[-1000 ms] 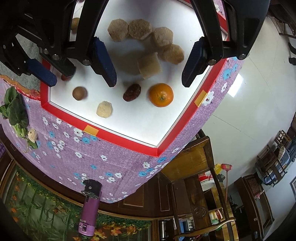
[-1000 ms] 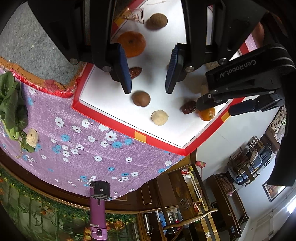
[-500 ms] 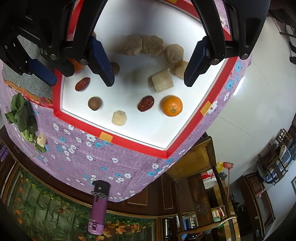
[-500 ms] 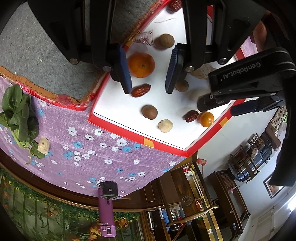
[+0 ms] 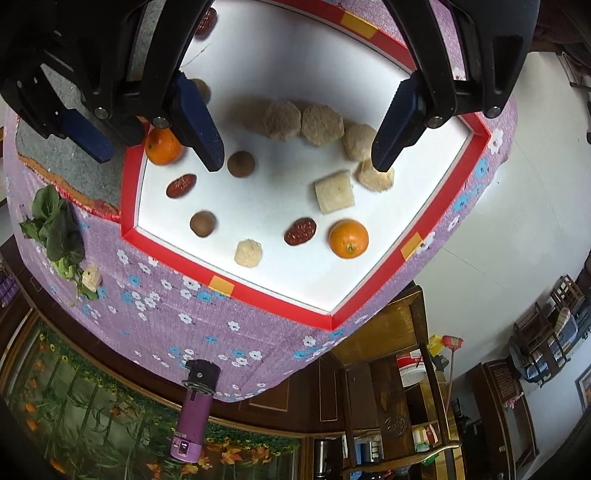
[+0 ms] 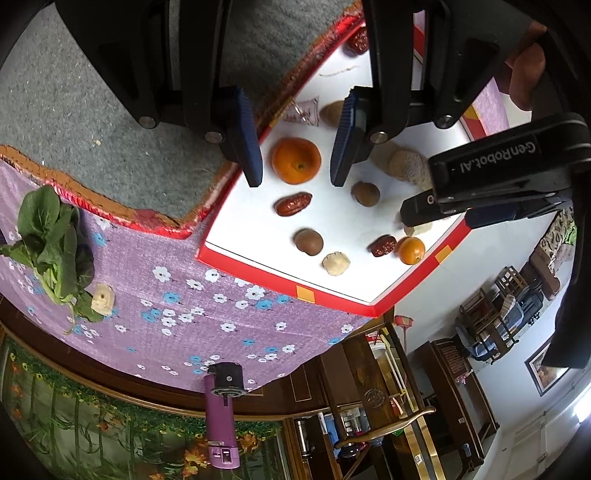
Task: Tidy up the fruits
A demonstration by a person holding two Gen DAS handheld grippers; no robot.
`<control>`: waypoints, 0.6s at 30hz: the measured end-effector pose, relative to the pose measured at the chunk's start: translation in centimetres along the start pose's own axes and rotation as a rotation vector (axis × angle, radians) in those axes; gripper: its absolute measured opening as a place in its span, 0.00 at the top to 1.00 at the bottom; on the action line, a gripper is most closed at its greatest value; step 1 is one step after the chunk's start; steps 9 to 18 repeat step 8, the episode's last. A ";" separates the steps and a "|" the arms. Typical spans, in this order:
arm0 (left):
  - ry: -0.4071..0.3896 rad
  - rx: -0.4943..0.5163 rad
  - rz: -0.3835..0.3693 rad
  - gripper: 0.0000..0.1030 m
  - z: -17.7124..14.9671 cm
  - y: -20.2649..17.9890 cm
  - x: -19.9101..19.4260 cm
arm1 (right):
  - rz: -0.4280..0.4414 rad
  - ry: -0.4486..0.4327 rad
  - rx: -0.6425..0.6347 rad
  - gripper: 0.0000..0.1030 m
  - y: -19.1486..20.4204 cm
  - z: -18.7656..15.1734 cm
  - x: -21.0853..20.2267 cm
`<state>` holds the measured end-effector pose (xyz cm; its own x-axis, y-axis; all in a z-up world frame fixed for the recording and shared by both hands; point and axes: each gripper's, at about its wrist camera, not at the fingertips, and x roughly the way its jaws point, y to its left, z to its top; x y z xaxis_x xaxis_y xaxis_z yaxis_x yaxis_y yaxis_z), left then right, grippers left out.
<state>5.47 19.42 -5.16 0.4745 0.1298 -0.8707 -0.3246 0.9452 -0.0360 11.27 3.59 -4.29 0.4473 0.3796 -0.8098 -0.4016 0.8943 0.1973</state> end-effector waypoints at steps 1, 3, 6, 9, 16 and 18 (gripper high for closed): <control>0.001 0.000 0.003 0.20 -0.2 -0.1 0.0 | -0.001 0.000 0.003 0.61 -0.1 -0.1 -0.1; -0.012 -0.008 0.001 0.20 -0.6 -0.1 -0.3 | -0.001 -0.002 0.009 0.61 -0.4 -0.5 -0.5; -0.024 -0.013 -0.006 0.20 -1.0 -0.3 -0.7 | -0.001 -0.006 0.019 0.61 -0.7 -1.0 -0.9; -0.025 -0.001 -0.007 0.21 -1.2 -0.8 -1.0 | 0.001 -0.006 0.028 0.61 -1.1 -1.5 -1.3; -0.025 -0.001 -0.007 0.21 -1.2 -0.8 -1.0 | 0.001 -0.006 0.028 0.61 -1.1 -1.5 -1.3; -0.025 -0.001 -0.007 0.21 -1.2 -0.8 -1.0 | 0.001 -0.006 0.028 0.61 -1.1 -1.5 -1.3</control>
